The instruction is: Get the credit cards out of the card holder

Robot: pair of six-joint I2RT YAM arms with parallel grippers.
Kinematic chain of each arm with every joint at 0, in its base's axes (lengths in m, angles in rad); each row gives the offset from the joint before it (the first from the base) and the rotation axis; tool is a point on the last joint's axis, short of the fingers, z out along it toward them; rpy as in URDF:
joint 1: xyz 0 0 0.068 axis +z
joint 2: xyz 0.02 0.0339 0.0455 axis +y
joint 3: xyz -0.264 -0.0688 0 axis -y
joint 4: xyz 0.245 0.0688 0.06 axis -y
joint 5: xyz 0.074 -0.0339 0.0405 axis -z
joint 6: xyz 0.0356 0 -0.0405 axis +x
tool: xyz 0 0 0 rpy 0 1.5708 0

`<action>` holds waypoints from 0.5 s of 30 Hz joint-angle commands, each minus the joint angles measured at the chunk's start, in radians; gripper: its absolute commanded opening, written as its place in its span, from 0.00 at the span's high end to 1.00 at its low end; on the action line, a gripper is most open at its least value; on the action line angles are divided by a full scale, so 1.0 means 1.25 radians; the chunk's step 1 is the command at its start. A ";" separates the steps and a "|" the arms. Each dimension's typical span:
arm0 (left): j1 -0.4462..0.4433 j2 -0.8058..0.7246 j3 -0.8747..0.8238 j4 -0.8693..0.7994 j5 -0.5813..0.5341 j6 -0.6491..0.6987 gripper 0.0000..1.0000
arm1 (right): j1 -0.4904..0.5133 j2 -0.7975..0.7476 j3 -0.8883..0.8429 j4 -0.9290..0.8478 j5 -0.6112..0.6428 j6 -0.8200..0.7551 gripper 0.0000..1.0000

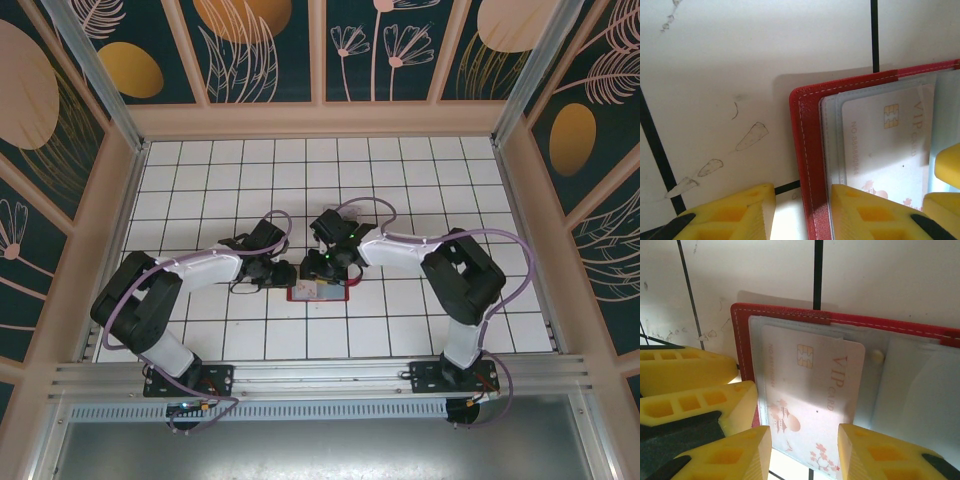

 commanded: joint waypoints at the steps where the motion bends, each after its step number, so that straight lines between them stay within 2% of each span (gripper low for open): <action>1: -0.006 0.016 -0.002 -0.030 -0.011 0.017 0.64 | -0.005 0.014 -0.014 0.019 -0.010 0.010 0.60; 15: -0.005 0.012 -0.003 -0.034 -0.014 0.019 0.64 | -0.004 0.021 -0.006 -0.028 0.036 -0.002 0.60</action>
